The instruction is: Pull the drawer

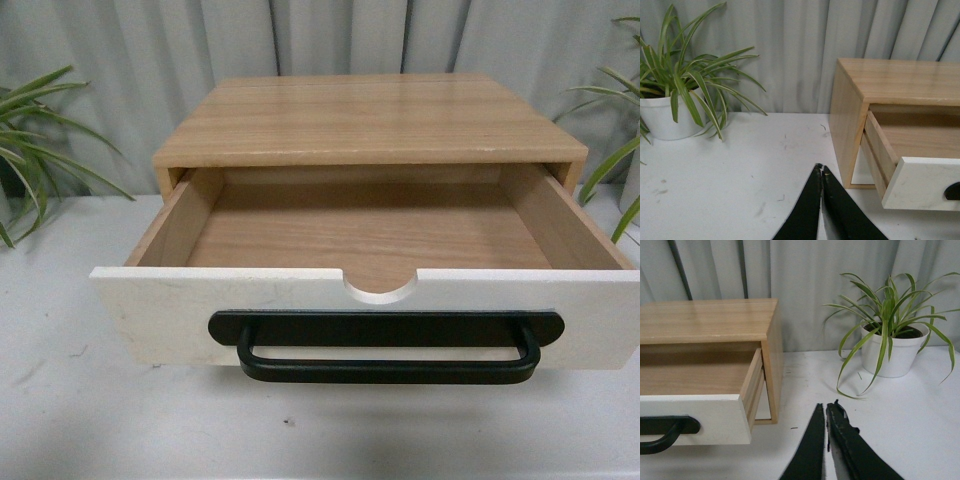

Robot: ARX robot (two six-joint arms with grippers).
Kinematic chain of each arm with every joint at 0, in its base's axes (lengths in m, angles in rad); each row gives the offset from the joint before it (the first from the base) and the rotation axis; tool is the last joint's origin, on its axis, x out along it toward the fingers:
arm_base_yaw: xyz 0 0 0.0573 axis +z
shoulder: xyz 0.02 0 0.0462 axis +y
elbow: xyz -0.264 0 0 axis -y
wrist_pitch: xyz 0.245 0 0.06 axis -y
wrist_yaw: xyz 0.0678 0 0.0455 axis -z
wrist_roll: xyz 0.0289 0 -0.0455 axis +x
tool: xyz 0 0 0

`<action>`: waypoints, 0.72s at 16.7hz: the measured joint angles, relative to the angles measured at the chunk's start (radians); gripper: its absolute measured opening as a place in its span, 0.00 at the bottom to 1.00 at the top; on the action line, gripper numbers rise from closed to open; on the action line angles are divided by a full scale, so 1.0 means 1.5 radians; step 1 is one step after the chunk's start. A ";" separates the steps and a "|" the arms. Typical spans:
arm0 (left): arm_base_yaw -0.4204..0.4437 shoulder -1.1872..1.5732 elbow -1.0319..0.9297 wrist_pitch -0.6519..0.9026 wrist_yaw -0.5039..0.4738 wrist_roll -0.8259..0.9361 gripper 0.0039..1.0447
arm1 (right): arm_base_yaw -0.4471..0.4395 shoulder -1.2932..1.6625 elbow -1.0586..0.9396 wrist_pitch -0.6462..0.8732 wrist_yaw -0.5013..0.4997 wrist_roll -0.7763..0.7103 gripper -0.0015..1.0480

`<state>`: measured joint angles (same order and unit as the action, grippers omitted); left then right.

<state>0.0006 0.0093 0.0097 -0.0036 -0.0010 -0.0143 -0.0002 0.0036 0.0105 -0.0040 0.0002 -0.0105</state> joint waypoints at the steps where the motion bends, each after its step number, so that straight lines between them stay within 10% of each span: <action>1: 0.000 0.000 0.000 0.000 0.000 0.000 0.12 | 0.000 0.000 0.000 0.000 0.000 0.000 0.15; 12: 0.000 0.000 0.000 0.000 0.000 0.001 0.94 | 0.000 0.000 0.000 0.000 0.000 0.000 0.93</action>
<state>0.0006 0.0093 0.0097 -0.0036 -0.0006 -0.0132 -0.0002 0.0036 0.0105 -0.0040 0.0002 -0.0105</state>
